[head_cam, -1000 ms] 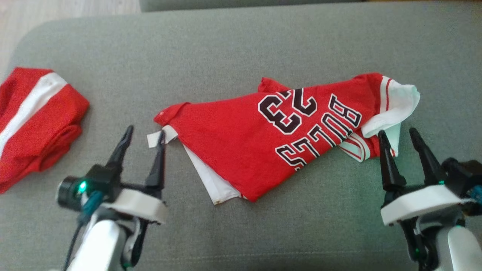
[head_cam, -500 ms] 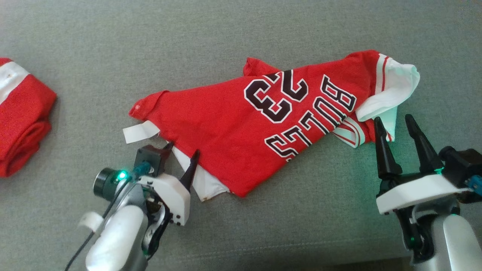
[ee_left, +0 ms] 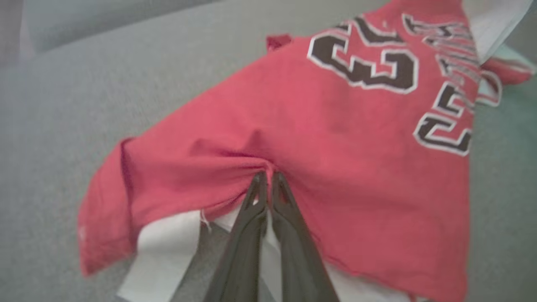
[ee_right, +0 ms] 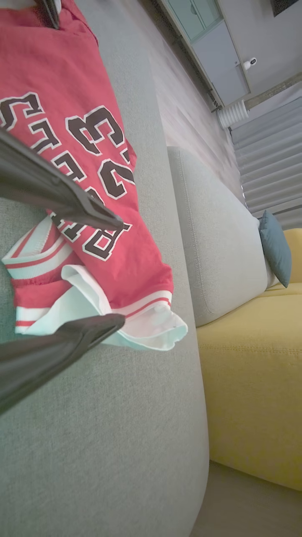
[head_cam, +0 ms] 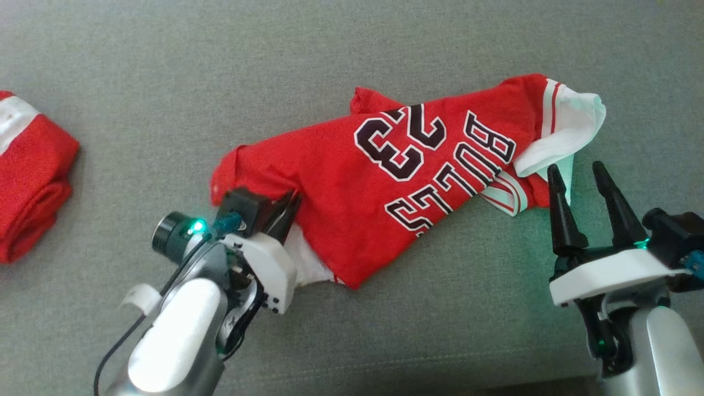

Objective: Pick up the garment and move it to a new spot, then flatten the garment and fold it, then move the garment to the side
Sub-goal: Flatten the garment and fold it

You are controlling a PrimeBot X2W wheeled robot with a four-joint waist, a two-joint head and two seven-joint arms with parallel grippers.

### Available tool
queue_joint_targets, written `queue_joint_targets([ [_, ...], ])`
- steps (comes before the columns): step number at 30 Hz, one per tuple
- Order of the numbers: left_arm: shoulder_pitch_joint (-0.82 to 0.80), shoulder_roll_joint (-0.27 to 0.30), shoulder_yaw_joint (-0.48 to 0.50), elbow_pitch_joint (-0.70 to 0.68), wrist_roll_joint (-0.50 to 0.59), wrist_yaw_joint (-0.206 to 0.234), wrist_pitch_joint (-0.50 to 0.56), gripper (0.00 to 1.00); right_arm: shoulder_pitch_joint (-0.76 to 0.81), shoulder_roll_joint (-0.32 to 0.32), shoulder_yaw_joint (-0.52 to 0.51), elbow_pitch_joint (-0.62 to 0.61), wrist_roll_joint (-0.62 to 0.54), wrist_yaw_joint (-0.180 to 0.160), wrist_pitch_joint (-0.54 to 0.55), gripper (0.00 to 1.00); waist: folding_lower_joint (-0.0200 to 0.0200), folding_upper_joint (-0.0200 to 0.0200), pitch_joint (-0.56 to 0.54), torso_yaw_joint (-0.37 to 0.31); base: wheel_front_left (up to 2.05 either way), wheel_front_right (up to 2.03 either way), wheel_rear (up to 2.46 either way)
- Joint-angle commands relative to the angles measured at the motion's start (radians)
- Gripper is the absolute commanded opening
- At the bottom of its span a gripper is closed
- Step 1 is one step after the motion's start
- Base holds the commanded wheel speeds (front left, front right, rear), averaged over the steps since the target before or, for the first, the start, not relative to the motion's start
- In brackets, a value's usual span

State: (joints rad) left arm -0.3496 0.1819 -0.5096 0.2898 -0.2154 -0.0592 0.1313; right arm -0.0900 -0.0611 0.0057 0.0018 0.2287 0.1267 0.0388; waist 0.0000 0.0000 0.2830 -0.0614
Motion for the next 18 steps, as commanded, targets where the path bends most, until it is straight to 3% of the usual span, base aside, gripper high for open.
queue_joint_targets([
  [1, -0.009, 0.021, 0.026, -0.079, 0.001, 0.002, -0.006, 0.00, -0.011, 0.001, 0.014, -0.030, 0.007, 0.004, -0.010, 1.00, 0.0000, 0.0000, -0.011, 0.007, 0.00, 0.00, 0.00],
  [18, 0.092, 0.053, 0.045, -0.679, -0.049, 0.053, 0.081, 0.00, 0.023, 0.009, -0.009, -0.021, 0.026, 0.004, -0.010, 1.00, 0.0000, 0.0000, -0.081, 0.036, 0.00, 0.00, 0.00],
])
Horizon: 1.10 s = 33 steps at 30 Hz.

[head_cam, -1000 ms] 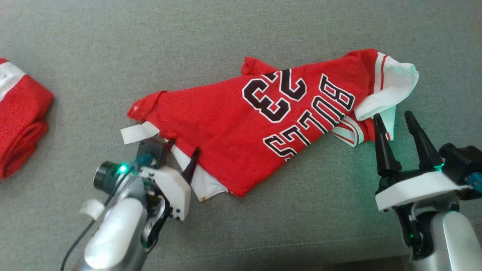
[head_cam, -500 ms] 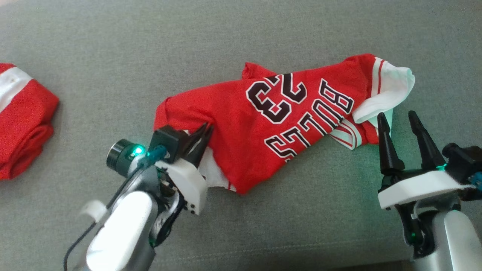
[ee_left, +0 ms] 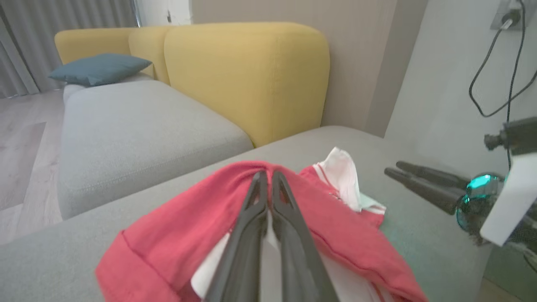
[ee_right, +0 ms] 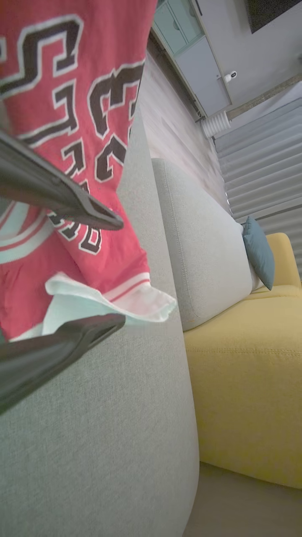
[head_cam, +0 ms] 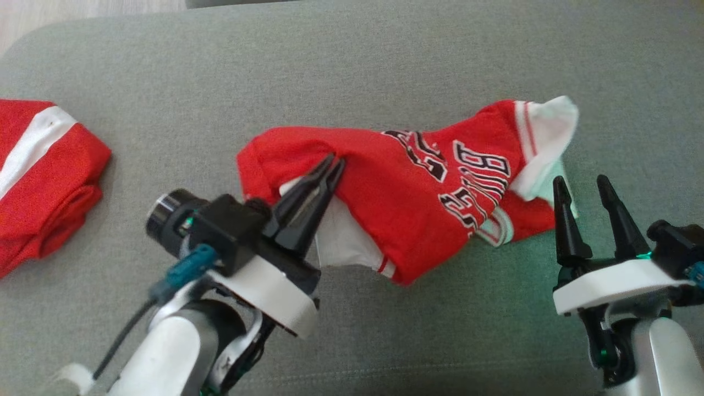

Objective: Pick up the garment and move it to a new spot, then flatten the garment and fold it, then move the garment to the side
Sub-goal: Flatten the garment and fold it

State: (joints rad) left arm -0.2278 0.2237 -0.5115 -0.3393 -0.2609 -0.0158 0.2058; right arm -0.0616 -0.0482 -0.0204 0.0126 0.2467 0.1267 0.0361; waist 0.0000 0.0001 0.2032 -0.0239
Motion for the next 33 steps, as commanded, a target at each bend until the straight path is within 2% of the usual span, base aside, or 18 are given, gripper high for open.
queue_joint_targets([
  [1, -0.035, 0.008, 0.056, -0.062, -0.004, 0.018, 0.010, 0.00, -0.006, -0.003, 0.018, -0.031, 0.009, 0.004, -0.008, 1.00, 0.0000, -0.0001, -0.002, -0.004, 0.00, 0.00, 0.00],
  [4, -0.055, -0.008, 0.092, -0.059, -0.015, 0.049, 0.009, 0.00, -0.011, -0.003, 0.026, -0.031, 0.014, 0.004, -0.010, 1.00, 0.0000, -0.0001, 0.003, -0.019, 0.00, 0.00, 0.00],
  [8, -0.097, -0.035, 0.145, 0.035, -0.048, 0.078, -0.004, 0.00, -0.019, -0.002, 0.036, -0.031, 0.022, 0.004, -0.015, 1.00, 0.0000, -0.0001, 0.021, -0.043, 0.00, 0.00, 0.00],
  [14, -0.198, -0.056, 0.213, 0.269, -0.114, 0.078, -0.019, 0.00, -0.040, -0.002, 0.049, -0.027, 0.030, 0.004, -0.022, 1.00, 0.0000, -0.0001, 0.064, -0.082, 0.00, 0.00, 0.00],
  [15, -0.198, -0.056, 0.213, 0.269, -0.114, 0.078, -0.019, 0.00, -0.040, -0.002, 0.049, -0.027, 0.030, 0.004, -0.022, 1.00, 0.0000, -0.0001, 0.064, -0.082, 0.00, 0.00, 0.00],
  [24, -0.430, -0.092, 0.322, 0.692, -0.217, 0.070, -0.063, 0.00, -0.084, -0.002, 0.070, -0.009, 0.048, 0.004, -0.045, 1.00, 0.0000, -0.0001, 0.143, -0.133, 0.00, 0.00, 0.00],
  [32, -0.638, -0.095, 0.406, 1.035, -0.268, 0.077, -0.174, 0.00, -0.124, -0.002, 0.092, 0.019, 0.065, 0.004, -0.069, 1.00, 0.0000, -0.0001, 0.191, -0.181, 0.00, 0.00, 0.00],
  [33, -0.657, -0.098, 0.415, 1.072, -0.274, 0.078, -0.188, 0.23, -0.126, -0.002, 0.094, 0.022, 0.066, 0.004, -0.072, 1.00, 0.0000, -0.0001, 0.195, -0.184, 0.00, 0.00, 0.00],
])
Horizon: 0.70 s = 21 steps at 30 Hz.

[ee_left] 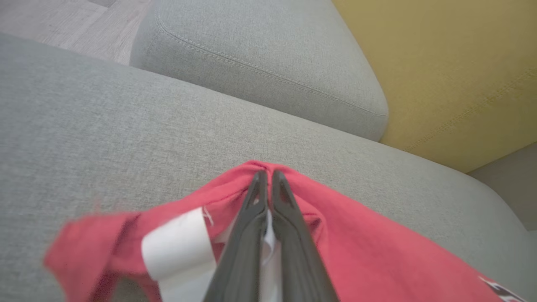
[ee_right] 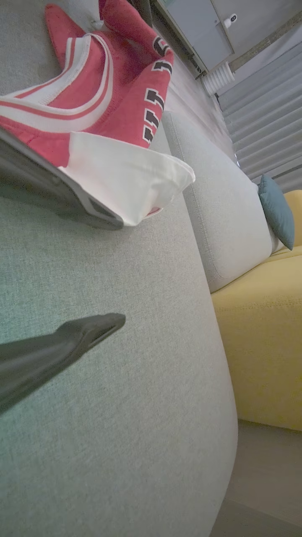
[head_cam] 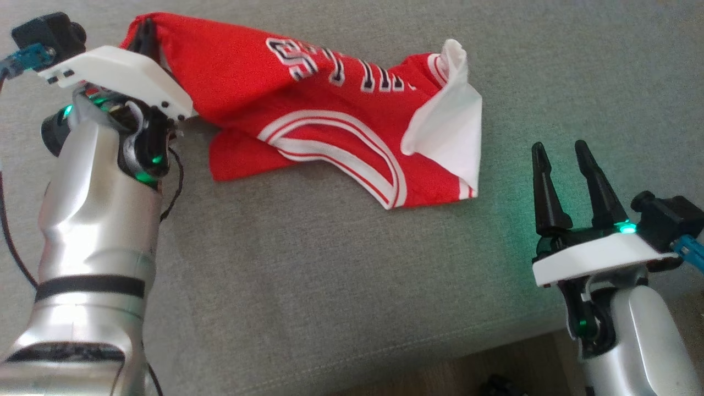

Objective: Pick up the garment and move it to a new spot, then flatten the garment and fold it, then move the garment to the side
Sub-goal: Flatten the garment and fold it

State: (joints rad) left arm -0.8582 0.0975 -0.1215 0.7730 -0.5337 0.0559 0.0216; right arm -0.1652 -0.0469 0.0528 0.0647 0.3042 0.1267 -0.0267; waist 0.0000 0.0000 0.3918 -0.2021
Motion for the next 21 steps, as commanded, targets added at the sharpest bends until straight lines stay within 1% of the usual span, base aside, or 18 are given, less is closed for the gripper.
queue_joint_targets([
  [1, -0.043, 0.028, 0.026, -0.005, -0.003, 0.002, -0.016, 0.82, -0.025, -0.003, 0.023, -0.027, 0.010, 0.004, -0.012, 1.00, 0.0000, 0.0000, 0.009, -0.009, 0.00, 0.00, 0.00],
  [2, -0.056, 0.028, 0.024, 0.025, -0.001, -0.003, -0.033, 1.00, -0.027, -0.003, 0.025, -0.024, 0.011, 0.004, -0.015, 1.00, 0.0000, 0.0000, 0.011, -0.011, 0.00, 0.00, 0.00],
  [4, -0.074, 0.027, 0.019, 0.072, 0.006, -0.017, -0.077, 1.00, -0.029, -0.003, 0.026, -0.019, 0.013, 0.004, -0.020, 1.00, 0.0000, 0.0000, 0.013, -0.013, 0.00, 0.00, 0.00],
  [7, -0.077, 0.035, -0.008, 0.109, 0.047, -0.028, -0.183, 1.00, -0.030, -0.003, 0.022, -0.017, 0.009, 0.004, -0.028, 1.00, 0.0000, 0.0000, 0.010, -0.008, 0.00, 0.00, 0.00],
  [10, -0.049, 0.046, -0.044, 0.109, 0.107, -0.017, -0.260, 1.00, -0.029, -0.003, 0.020, -0.026, -0.005, 0.004, -0.040, 1.00, 0.0000, 0.0000, -0.001, 0.005, 0.00, 0.00, 0.00],
  [12, -0.016, 0.050, -0.060, 0.075, 0.147, 0.002, -0.278, 1.00, -0.026, -0.003, 0.020, -0.037, -0.019, 0.004, -0.044, 1.00, 0.0000, 0.0000, -0.009, 0.020, 0.00, 0.00, 0.00],
  [13, 0.006, 0.053, -0.063, 0.042, 0.167, 0.014, -0.281, 1.00, -0.024, -0.004, 0.020, -0.043, -0.028, 0.004, -0.044, 1.00, 0.0000, 0.0000, -0.013, 0.028, 0.00, 0.00, 0.00],
  [17, 0.149, 0.058, -0.059, -0.196, 0.259, 0.065, -0.283, 1.00, -0.020, -0.011, 0.021, -0.068, -0.058, 0.004, -0.038, 1.00, 0.0000, 0.0000, -0.030, 0.059, 0.00, 0.00, 0.00],
  [21, 0.316, 0.061, -0.057, -0.410, 0.332, 0.093, -0.283, 1.00, -0.014, -0.024, 0.019, -0.087, -0.075, 0.004, -0.025, 1.00, 0.0000, 0.0000, -0.051, 0.091, 0.00, 0.00, 0.00],
])
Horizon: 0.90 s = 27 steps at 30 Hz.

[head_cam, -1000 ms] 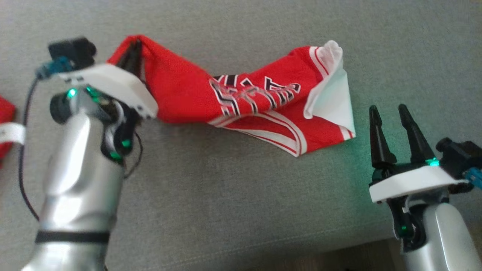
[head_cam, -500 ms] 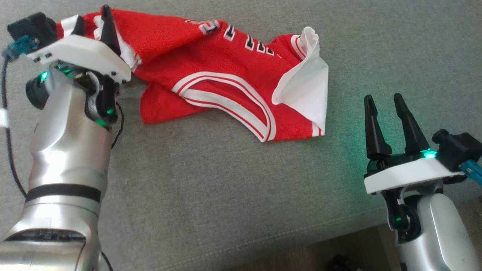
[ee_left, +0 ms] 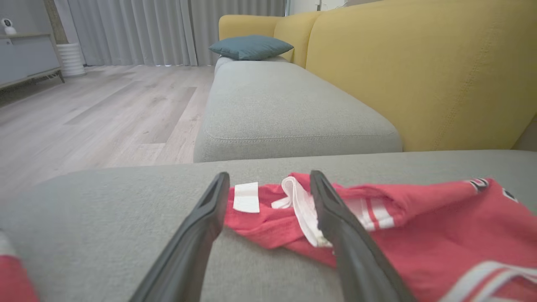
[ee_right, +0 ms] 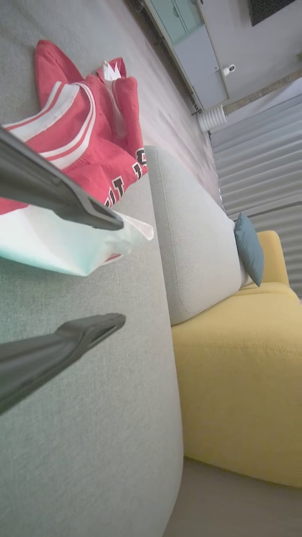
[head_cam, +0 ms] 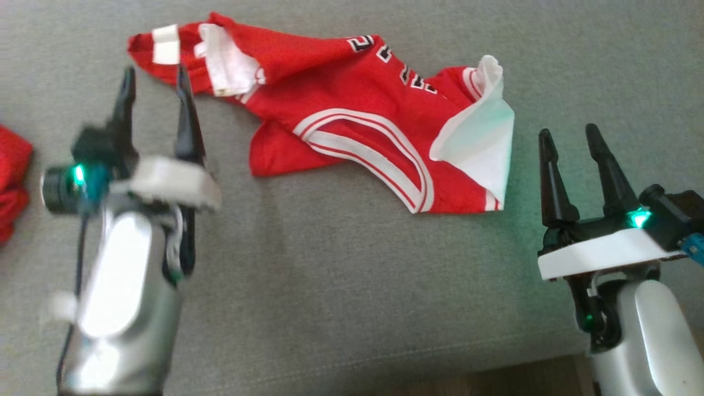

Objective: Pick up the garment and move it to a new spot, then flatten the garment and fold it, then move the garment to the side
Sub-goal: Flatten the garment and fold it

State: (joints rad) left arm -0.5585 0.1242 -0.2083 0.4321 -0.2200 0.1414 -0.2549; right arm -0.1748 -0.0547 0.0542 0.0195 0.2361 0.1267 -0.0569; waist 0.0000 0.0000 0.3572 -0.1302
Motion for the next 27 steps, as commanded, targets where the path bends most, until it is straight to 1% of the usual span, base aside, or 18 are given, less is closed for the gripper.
queue_joint_targets([
  [1, 0.054, 0.035, 0.029, -0.115, 0.031, 0.011, -0.007, 1.00, -0.002, -0.019, 0.019, -0.045, -0.010, 0.004, 0.009, 1.00, 0.0000, 0.0000, -0.022, 0.025, 0.00, 0.00, 0.00],
  [5, 0.191, 0.032, 0.022, -0.266, 0.076, 0.023, -0.007, 1.00, 0.010, -0.030, 0.020, -0.056, -0.023, 0.004, 0.025, 1.00, 0.0000, 0.0000, -0.051, 0.052, 0.00, 0.00, 0.00],
  [8, 0.274, 0.026, 0.019, -0.342, 0.091, 0.029, -0.007, 1.00, 0.023, -0.034, 0.019, -0.063, -0.028, 0.004, 0.036, 1.00, 0.0000, 0.0000, -0.074, 0.069, 0.00, 0.00, 0.00],
  [11, 0.337, 0.022, 0.016, -0.388, 0.102, 0.033, -0.007, 1.00, 0.038, -0.034, 0.017, -0.072, -0.033, 0.004, 0.049, 1.00, 0.0000, 0.0000, -0.095, 0.082, 0.00, 0.00, 0.00],
  [17, 0.408, 0.018, 0.020, -0.426, 0.109, 0.038, -0.007, 1.00, 0.061, -0.031, 0.018, -0.087, -0.036, 0.004, 0.069, 1.00, 0.0000, 0.0000, -0.119, 0.093, 0.00, 0.00, 0.00],
  [27, 0.419, 0.015, 0.025, -0.426, 0.116, 0.033, -0.007, 1.00, 0.068, -0.031, 0.015, -0.098, -0.036, 0.004, 0.085, 1.00, 0.0000, 0.0000, -0.128, 0.098, 0.00, 0.00, 0.00],
])
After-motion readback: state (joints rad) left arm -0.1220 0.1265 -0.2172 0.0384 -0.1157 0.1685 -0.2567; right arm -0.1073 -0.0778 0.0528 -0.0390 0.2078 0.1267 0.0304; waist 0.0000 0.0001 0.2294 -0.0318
